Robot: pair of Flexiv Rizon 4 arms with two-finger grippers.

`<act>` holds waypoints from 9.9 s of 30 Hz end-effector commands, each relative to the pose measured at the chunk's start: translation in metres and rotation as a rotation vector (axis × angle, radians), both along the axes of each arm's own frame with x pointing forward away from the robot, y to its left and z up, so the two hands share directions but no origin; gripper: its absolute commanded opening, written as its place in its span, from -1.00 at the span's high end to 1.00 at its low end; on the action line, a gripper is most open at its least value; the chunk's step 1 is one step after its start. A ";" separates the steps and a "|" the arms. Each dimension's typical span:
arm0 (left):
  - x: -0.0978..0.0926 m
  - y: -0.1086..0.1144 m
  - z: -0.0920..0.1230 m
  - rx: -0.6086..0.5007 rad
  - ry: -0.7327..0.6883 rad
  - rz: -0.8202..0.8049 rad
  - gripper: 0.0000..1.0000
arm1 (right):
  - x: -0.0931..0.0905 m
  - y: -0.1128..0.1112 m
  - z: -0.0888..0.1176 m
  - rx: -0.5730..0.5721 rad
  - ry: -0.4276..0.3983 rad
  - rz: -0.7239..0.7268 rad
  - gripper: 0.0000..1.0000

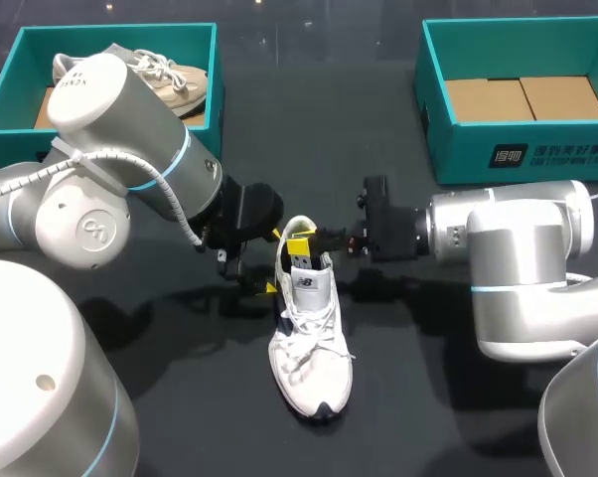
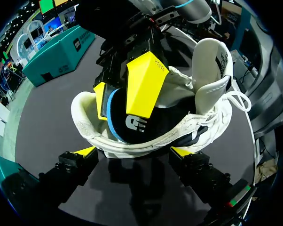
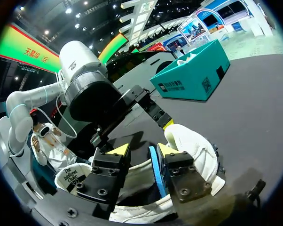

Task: Take the shoe out of the shoebox, open the shoe tongue, remove and reinsert the insole, then place the shoe into the shoebox

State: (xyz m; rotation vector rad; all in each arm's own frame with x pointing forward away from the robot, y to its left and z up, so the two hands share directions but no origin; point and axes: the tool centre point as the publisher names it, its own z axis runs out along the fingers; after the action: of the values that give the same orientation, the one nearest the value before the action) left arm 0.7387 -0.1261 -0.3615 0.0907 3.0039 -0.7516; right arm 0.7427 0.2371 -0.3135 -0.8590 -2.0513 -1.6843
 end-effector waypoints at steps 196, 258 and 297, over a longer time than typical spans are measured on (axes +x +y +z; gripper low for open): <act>0.071 0.174 0.095 0.061 0.013 -0.263 -1.00 | -0.021 -0.012 -0.049 -1.204 0.255 -1.160 1.00; 0.071 0.174 0.095 0.061 0.013 -0.263 -1.00 | 0.024 -0.022 -0.078 -1.169 0.272 -1.011 1.00; 0.071 0.174 0.095 0.061 0.013 -0.263 -1.00 | 0.000 -0.037 -0.114 -1.704 0.298 -0.992 1.00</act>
State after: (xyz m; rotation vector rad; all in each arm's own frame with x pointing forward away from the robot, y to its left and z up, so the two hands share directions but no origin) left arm 0.8100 0.0482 -0.2669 0.4922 3.0633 -0.6827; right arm 0.7489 0.2011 -0.3950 -2.4568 -2.6867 0.6700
